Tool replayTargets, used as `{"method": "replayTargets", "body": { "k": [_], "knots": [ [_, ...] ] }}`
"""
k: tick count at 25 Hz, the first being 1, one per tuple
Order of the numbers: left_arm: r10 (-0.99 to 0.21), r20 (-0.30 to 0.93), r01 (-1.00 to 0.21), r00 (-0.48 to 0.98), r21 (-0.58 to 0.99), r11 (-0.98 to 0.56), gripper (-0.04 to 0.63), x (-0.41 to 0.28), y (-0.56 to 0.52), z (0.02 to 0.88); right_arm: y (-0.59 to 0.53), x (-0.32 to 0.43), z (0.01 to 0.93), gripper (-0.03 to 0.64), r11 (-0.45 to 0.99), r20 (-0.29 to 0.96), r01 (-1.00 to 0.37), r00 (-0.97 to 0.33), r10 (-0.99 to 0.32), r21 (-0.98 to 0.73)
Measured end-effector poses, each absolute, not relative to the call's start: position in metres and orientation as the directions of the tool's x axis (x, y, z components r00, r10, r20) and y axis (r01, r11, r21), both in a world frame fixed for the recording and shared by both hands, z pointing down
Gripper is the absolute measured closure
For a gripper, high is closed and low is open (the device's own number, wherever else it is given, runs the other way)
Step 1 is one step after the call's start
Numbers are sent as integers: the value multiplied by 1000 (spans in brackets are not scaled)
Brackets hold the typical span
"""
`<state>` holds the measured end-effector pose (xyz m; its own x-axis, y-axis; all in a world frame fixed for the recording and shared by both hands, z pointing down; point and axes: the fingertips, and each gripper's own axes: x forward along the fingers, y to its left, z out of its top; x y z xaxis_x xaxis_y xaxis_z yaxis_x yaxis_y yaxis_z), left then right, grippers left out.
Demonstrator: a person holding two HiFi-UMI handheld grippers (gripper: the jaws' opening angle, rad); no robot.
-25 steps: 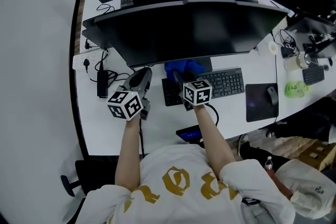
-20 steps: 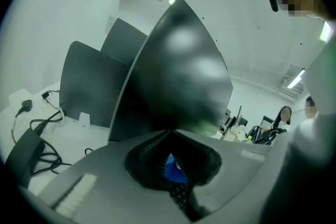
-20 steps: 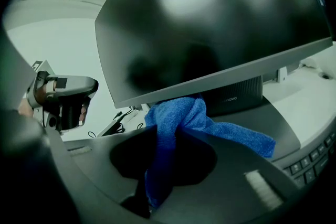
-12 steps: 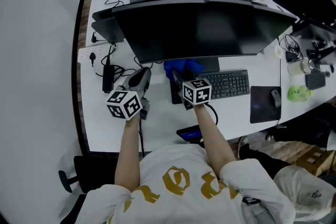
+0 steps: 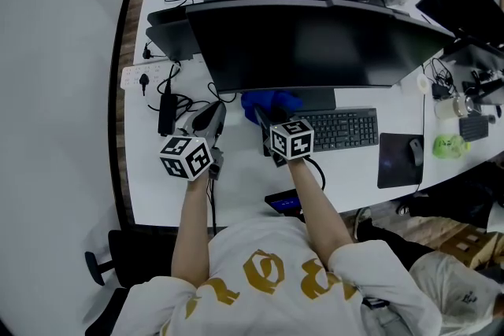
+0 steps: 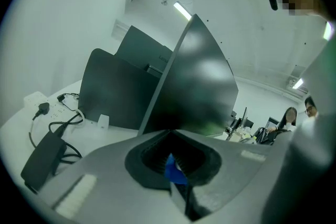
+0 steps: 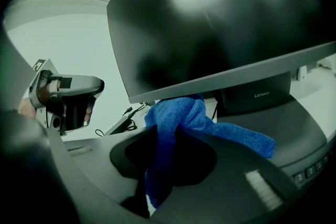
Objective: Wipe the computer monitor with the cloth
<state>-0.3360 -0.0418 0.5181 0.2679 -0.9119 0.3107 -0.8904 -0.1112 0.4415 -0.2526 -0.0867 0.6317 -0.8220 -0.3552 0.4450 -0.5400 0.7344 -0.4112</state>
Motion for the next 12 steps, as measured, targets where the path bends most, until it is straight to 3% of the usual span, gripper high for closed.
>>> {"method": "replayTargets", "body": {
  "k": [12],
  "knots": [
    [-918, 302, -887, 256, 451, -99, 595, -352, -34, 519, -70, -284, 629, 520, 770, 443, -496, -841, -311, -401]
  ]
}}
